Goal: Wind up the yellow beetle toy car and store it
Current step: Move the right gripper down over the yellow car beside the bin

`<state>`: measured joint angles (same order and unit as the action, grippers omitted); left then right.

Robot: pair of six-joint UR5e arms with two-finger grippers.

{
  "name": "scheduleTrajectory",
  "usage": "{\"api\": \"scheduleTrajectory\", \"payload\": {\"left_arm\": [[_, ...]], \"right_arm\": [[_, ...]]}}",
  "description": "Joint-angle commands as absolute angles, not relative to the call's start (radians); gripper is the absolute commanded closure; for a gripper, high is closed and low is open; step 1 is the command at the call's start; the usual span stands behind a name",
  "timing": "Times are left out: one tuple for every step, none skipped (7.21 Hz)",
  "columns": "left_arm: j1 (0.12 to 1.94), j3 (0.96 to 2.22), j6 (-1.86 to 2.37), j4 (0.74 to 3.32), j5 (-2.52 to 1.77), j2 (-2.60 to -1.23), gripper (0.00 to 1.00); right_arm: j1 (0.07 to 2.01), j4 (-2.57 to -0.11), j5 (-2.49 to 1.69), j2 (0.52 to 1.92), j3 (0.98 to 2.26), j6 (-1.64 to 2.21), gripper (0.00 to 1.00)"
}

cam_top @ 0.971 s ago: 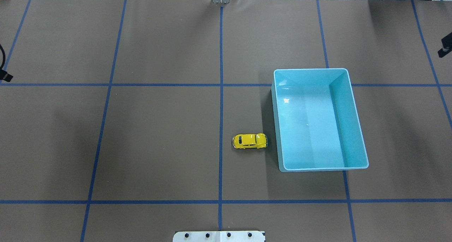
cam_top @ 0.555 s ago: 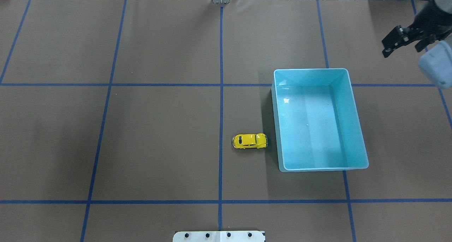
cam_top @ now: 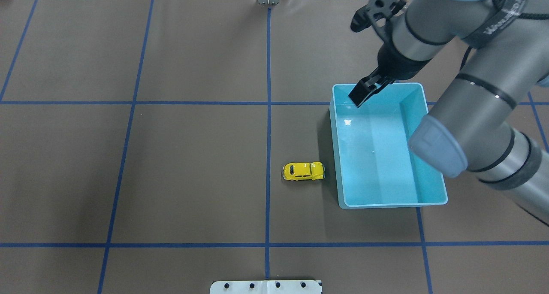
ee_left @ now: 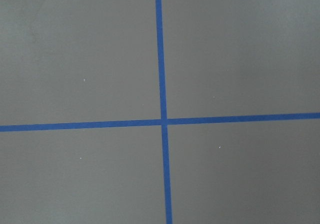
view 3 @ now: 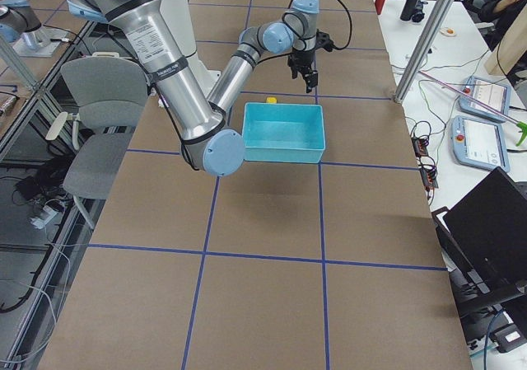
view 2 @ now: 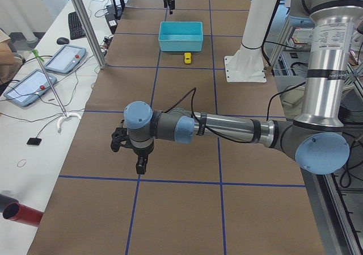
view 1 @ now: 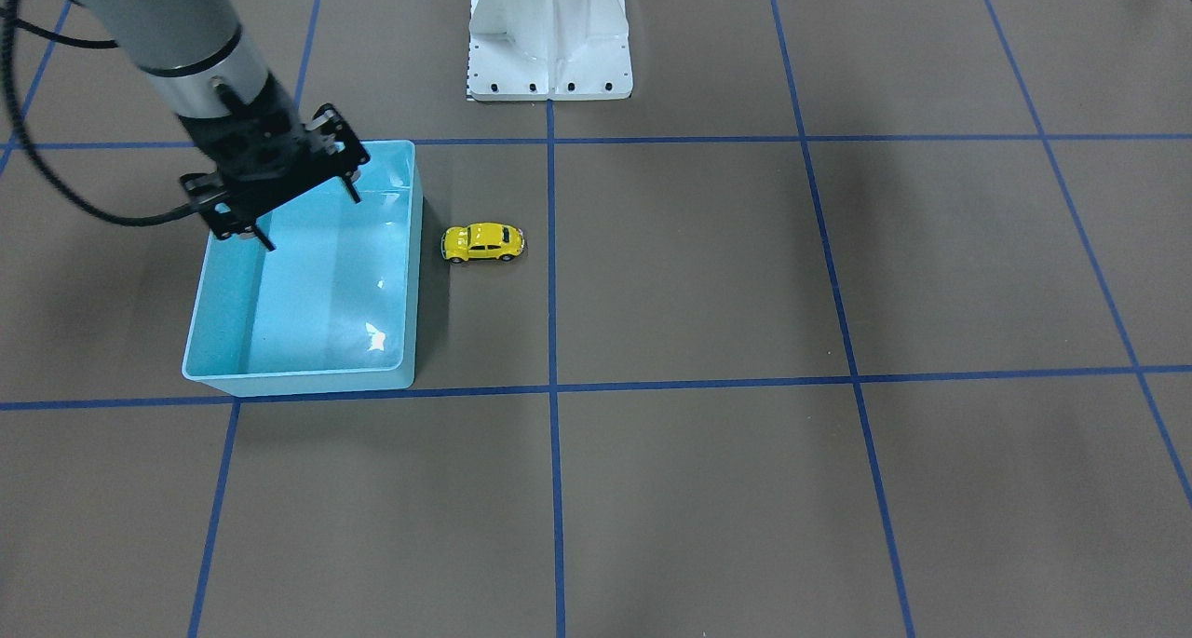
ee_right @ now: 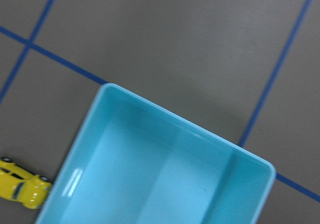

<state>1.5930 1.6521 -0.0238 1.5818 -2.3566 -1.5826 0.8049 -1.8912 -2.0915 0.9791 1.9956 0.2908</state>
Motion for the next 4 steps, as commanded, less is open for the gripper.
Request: {"api": "scheduleTrajectory", "payload": {"left_arm": [[1.611, 1.657, -0.049, 1.572, -2.355, -1.542, 0.00], [1.612, 1.652, -0.049, 1.572, -2.352, -1.540, 0.00], [1.612, 1.658, -0.049, 1.571, -2.353, -1.542, 0.00], [1.618, 1.669, -0.049, 1.571, -2.356, -1.540, 0.00]], "right_arm": [[0.645, -1.890, -2.005, 0.947, 2.011, 0.063, 0.00], [0.580, -1.822, -1.932, 0.959, 1.996, -0.016, 0.00], [0.545, -1.707, -1.869, 0.980, 1.946, -0.090, 0.00], [0.514, -1.668, -1.861, 0.979, 1.910, -0.101, 0.00]]}}
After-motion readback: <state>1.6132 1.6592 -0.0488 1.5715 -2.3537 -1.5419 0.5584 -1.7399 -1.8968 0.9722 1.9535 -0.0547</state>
